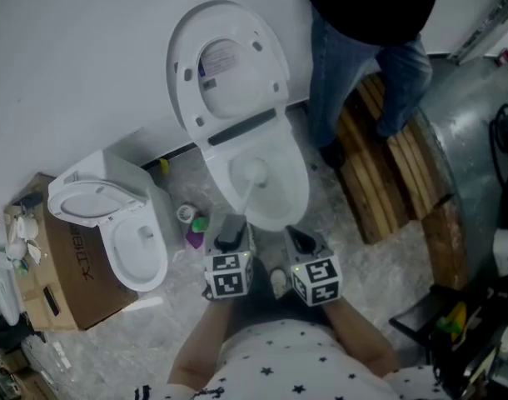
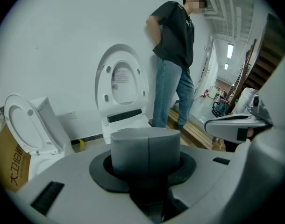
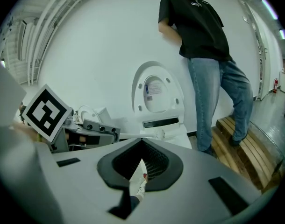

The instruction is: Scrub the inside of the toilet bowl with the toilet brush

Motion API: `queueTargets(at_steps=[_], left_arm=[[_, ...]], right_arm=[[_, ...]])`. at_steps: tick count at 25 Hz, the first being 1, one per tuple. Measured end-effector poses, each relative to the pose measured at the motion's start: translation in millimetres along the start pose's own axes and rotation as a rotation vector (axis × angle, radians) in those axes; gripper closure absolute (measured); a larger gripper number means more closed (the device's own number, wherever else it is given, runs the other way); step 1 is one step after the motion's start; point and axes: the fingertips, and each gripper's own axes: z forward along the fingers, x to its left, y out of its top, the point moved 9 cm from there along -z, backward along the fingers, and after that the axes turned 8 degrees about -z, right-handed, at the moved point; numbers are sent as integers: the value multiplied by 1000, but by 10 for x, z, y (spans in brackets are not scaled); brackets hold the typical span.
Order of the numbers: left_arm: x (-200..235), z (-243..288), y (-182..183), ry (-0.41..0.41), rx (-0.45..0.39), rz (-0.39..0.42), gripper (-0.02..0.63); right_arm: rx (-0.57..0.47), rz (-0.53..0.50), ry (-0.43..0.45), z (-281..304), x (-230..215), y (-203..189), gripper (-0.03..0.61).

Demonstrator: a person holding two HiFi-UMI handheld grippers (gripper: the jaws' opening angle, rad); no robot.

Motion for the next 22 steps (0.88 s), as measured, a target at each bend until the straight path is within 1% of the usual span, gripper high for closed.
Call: queueTargets(at_steps=[5,13,22], left_arm=[[157,339,43,5,34,7,462],[383,931,33,12,96,-30,462],[594,1545,-40,20,143,-36,462]], right_arm=[[31,4,6,298,-31,-13,572],[96,37,8,656,-106,-137,572],[139,57,39,1065,-134,-260,572]])
